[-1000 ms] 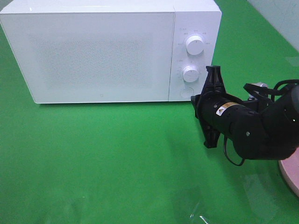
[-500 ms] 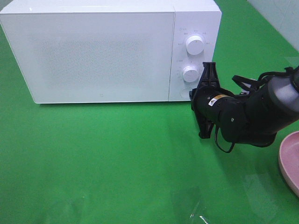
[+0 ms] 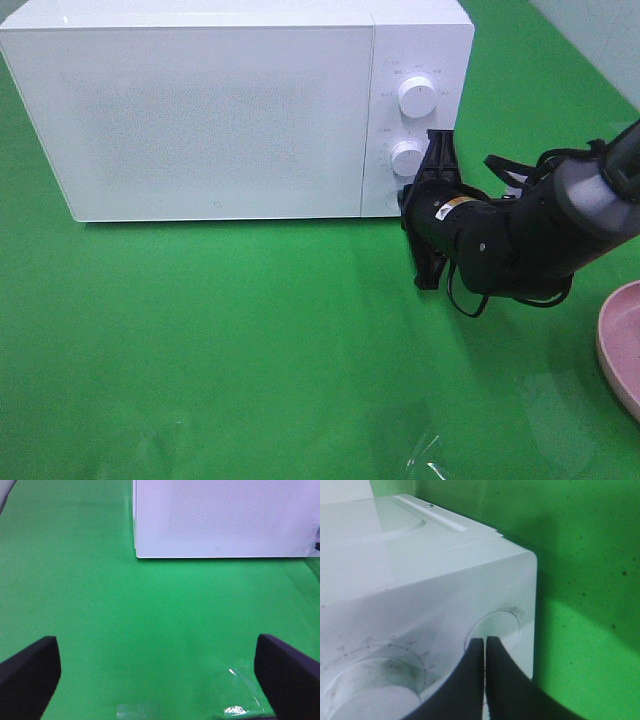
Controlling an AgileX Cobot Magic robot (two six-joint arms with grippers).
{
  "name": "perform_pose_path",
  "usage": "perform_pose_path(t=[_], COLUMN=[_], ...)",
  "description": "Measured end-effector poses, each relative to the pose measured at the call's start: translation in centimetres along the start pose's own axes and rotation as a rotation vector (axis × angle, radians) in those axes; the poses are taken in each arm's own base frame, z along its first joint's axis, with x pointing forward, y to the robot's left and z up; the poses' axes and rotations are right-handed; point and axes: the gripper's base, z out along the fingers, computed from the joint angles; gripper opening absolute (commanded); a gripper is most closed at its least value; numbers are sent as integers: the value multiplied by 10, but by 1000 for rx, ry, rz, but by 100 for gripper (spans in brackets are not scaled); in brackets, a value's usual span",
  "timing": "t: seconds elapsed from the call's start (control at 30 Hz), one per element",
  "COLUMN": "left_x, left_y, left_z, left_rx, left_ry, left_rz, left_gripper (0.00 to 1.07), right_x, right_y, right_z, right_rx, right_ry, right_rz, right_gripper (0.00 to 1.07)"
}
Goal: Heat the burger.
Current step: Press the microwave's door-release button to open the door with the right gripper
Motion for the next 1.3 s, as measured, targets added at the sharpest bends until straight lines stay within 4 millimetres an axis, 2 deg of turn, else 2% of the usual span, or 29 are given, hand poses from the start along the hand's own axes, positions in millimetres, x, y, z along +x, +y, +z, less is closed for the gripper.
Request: perform_pose_path(t=[0.4,1.3], left_x=[0,0], left_y=[0,0], left_z=[0,0], left_rx=[0,0], left_ry=[0,0], left_rz=[0,0], left_gripper=[98,98], right_x=[0,2], right_y=[-6,-6], right_z=[7,15], right_rx=[-13,-64], right_ry=[-11,-17], right_rz=[20,30], right_gripper=[0,0])
